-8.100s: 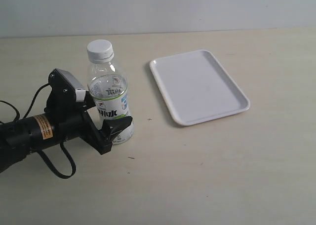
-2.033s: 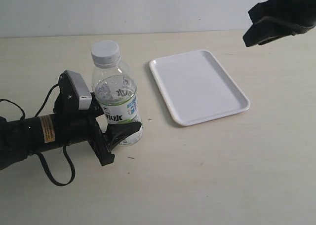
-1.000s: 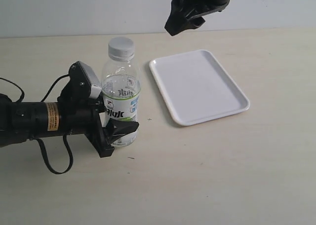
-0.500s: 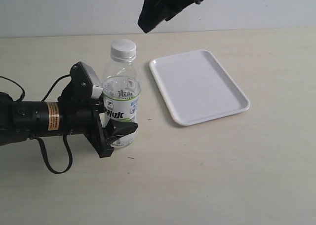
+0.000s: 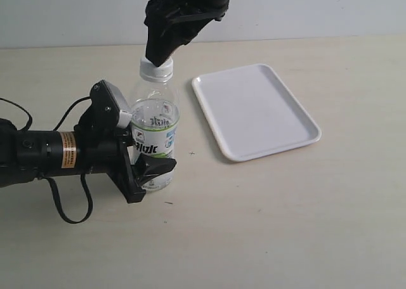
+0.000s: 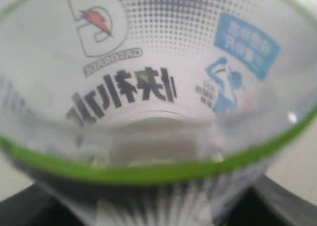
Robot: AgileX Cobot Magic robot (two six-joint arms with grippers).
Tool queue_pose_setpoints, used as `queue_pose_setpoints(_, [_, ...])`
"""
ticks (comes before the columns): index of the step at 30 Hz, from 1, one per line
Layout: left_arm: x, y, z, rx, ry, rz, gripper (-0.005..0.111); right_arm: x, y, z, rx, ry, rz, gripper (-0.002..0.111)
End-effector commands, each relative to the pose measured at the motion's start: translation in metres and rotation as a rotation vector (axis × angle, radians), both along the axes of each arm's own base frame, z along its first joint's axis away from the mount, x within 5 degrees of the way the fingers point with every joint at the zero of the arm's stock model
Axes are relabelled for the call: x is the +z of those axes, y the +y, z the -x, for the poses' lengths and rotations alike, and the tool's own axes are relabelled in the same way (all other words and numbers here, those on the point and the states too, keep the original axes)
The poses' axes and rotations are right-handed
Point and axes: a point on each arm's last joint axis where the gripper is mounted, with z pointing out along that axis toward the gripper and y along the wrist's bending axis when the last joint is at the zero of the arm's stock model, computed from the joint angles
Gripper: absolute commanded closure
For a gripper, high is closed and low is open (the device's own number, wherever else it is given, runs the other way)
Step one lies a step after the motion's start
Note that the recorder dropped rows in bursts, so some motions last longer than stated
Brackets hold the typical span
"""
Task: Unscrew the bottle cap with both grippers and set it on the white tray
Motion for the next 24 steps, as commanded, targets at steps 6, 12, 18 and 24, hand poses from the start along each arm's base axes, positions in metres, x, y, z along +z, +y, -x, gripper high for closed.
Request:
queue_pose_setpoints(6, [0.01, -0.003, -0.003, 0.0, -0.027, 0.05, 0.107, 0.001, 0.001, -0.001, 0.001, -0.013, 0.001, 0.043])
queue_pose_setpoints(12, [0.01, -0.003, -0.003, -0.002, -0.027, 0.05, 0.107, 0.006, 0.001, 0.0, 0.004, -0.019, 0.0, 0.043])
queue_pose_setpoints(18, [0.01, -0.004, -0.002, -0.016, -0.029, 0.052, 0.107, 0.009, -0.002, 0.001, -0.052, -0.011, 0.006, 0.048])
queue_pose_setpoints(24, [0.009, -0.004, 0.0, -0.041, -0.032, 0.043, 0.107, 0.018, -0.004, 0.005, -0.096, -0.005, -0.014, 0.049])
